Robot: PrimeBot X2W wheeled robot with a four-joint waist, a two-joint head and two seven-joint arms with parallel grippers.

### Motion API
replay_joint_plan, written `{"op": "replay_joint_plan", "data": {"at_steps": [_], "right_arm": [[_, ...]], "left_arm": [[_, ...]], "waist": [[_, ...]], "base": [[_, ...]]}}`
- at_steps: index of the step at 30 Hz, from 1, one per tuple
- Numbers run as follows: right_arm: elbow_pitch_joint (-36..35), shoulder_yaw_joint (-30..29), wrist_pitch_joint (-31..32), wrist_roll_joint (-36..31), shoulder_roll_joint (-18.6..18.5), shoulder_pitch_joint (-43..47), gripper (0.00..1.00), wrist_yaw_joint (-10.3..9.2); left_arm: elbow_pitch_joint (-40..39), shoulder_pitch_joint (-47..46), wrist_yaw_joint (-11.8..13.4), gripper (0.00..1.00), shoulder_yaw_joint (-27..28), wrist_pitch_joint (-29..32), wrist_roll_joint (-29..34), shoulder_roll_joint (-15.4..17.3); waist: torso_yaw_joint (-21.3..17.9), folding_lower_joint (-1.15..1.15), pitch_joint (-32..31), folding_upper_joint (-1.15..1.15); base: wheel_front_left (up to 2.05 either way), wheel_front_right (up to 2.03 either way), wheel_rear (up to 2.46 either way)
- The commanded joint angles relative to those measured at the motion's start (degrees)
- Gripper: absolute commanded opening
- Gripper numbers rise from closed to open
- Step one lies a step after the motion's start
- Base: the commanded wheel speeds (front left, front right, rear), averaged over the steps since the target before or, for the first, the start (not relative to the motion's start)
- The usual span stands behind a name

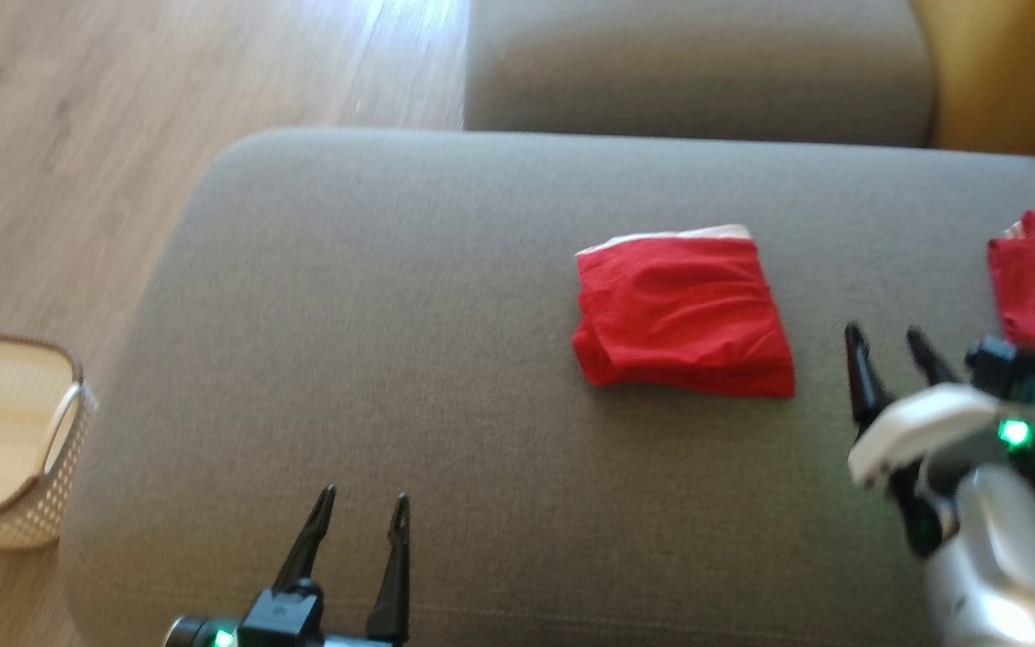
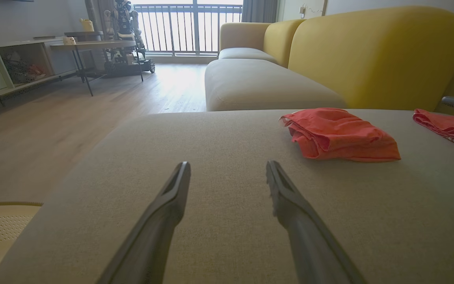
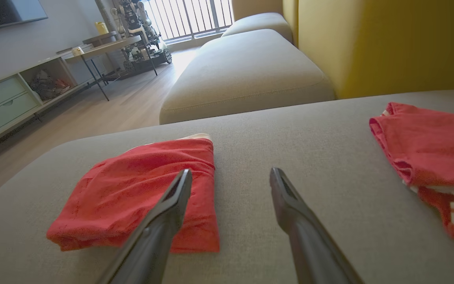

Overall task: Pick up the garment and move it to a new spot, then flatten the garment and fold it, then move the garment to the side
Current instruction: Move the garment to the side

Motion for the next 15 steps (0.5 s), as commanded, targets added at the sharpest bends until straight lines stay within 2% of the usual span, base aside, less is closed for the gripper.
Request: {"op": "replay_joint_plan", "data": {"at_steps": [1, 8, 15], "right_arm": [[0.0, 1.2, 0.6, 0.2, -1.3, -4.8, 1.00, -0.02], [12.3, 2.5, 6.8, 2.8, -4.8, -19.2, 1.00, -0.02], [20.9, 6.3, 12.3, 6.0, -7.2, -25.7, 1.00, -0.02]], "left_arm": [[-1.9, -4.1, -0.2, 1.00, 1.2, -0.3, 0.5, -0.5], [-2.0, -8.1, -0.9, 1.00, -0.6, -0.3, 0.1, -0.6], [-1.6, -11.7, -0.2, 1.00, -3.5, -0.3, -1.7, -0.7]], "waist": [[1.7, 0.00, 2.9, 0.00], [3.9, 0.00, 10.3, 0.00], [5.8, 0.00, 14.3, 0.00]], "base": [[0.00, 0.00, 0.00], [0.00, 0.00, 0.00], [0.00, 0.00, 0.00]]}}
